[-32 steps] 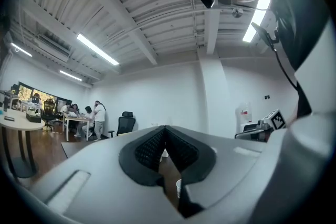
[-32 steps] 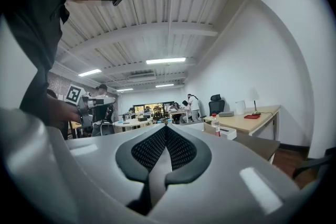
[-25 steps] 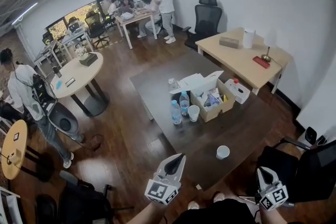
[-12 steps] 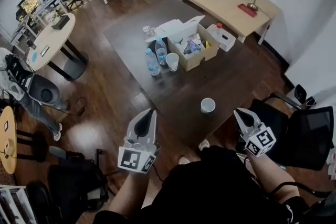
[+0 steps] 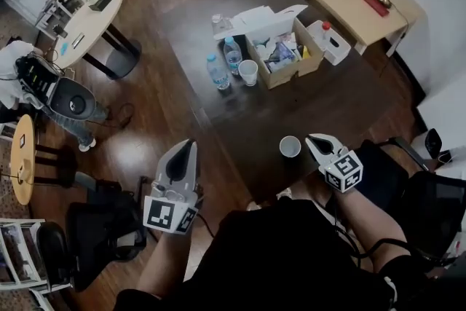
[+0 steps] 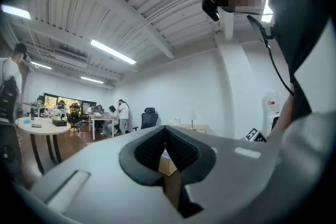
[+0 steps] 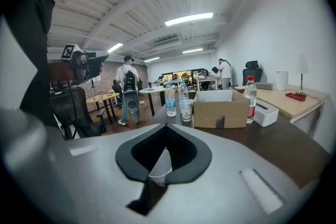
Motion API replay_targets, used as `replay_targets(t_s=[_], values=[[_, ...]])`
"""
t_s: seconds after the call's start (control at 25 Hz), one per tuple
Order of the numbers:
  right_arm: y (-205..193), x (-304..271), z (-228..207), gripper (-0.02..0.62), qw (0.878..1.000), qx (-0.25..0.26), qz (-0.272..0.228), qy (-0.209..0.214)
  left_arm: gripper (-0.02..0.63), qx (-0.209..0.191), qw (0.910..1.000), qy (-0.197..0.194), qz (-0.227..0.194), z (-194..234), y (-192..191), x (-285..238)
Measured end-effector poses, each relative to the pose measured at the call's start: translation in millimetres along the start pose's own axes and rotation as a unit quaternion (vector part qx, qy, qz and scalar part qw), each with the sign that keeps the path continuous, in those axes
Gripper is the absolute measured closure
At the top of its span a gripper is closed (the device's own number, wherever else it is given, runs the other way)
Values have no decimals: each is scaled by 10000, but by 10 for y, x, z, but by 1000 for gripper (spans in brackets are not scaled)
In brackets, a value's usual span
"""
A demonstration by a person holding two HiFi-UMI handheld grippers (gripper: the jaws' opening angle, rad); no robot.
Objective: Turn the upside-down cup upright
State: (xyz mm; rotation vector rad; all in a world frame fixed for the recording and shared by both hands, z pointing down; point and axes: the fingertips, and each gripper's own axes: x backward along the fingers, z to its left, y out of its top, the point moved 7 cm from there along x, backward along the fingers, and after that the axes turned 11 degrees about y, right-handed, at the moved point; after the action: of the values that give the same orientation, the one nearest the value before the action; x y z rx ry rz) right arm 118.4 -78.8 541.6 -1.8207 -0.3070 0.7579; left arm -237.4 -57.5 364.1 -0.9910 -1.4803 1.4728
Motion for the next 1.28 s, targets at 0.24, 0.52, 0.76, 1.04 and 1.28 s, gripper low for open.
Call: replay_targets(t_s=[0.24,0.52,0.76,1.04,1.28], values=[[-258,-254,-171,589,9982,-86,452,381,606,-178,9991,362,110,15,71,131],[-544,-451,-194,483,9901,-214,1197,699,606,-130,9976,632,233,14,-21,207],[-602,-592,-252,485,9864,-113,1496,676,606,-279,9959,832,221,21,74,398],[-649,-681,-306,513,9824,-144,1766,598,606,-255,9915,1239,292,117,52,630],[-590,-717,-319,565,9829,-25,1760,548,606,-282,9910,1285,260,98,79,635]])
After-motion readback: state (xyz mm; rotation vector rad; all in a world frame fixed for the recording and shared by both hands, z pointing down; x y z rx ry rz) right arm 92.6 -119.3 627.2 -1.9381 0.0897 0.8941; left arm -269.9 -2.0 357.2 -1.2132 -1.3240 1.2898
